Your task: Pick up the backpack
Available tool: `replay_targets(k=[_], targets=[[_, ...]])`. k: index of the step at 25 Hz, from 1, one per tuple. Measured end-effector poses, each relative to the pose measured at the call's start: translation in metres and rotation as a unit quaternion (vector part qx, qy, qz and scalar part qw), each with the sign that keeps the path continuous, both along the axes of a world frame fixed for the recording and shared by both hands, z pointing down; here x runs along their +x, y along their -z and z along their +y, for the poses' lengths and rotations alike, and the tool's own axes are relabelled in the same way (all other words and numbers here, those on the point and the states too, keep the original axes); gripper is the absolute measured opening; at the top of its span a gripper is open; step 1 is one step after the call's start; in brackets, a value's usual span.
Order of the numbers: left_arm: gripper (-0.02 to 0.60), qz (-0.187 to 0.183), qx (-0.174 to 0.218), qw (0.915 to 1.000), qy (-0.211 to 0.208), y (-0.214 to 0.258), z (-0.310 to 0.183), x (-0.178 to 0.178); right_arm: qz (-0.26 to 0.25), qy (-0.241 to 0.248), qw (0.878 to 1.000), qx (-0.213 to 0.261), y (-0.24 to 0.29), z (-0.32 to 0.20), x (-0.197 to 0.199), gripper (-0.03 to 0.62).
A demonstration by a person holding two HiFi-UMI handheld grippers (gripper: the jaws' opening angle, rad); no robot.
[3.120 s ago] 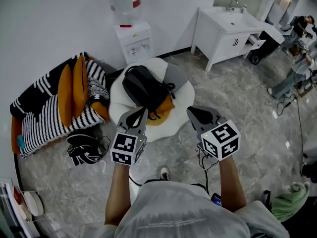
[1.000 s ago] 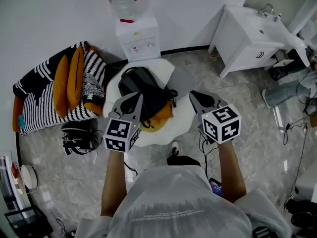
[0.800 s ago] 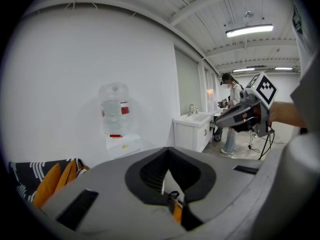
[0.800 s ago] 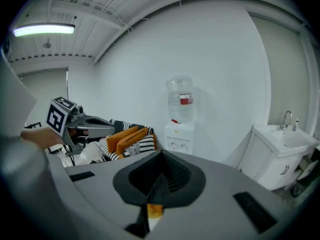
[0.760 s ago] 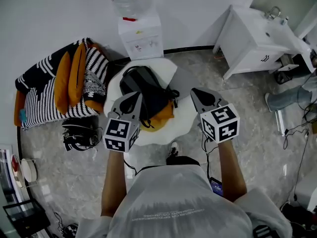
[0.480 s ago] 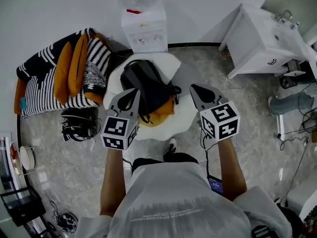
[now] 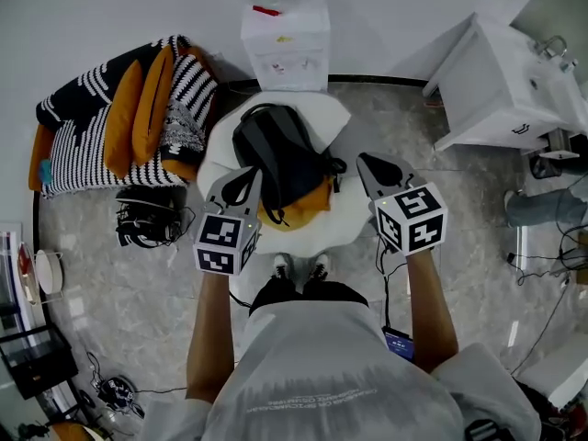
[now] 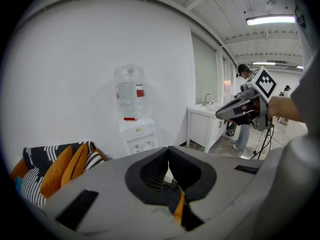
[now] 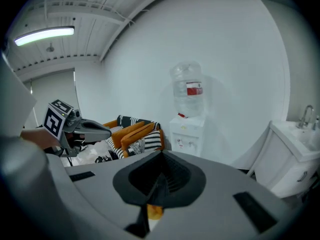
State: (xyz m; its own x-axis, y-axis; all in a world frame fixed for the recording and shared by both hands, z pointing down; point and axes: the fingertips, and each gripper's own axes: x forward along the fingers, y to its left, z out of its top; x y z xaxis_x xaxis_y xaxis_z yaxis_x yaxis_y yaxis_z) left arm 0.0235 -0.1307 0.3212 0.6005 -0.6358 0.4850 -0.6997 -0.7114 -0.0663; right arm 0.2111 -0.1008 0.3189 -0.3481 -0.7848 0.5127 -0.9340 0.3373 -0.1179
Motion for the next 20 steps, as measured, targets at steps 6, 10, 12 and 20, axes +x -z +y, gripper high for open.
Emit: replay_targets(k=[6,10,12,20], targets=[[0.017,-0.004,-0.016,0.9998,0.004,-0.017,-0.019,-0.018,0.004,0.016,1.000,-0.013,-0.009,-0.023,-0.023,0.002],[0.017,0.004,-0.025,0.9997,0.004,-0.028,-0.035,-0.026,0.004,0.018,1.000,-0.024,-0.018,-0.033,-0.035,0.002],[0.017,0.013,-0.019,0.9997,0.002,-0.033,-0.046,-0.030,0.009,0.018,0.999,-0.029,-0.023,-0.039,-0.042,0.002],[0.017,0.029,-0.046,0.9985,-0.002,-0.064,-0.064,-0.045,0.004,-0.007,0.999,-0.037,-0.034,-0.056,-0.065,0.002]])
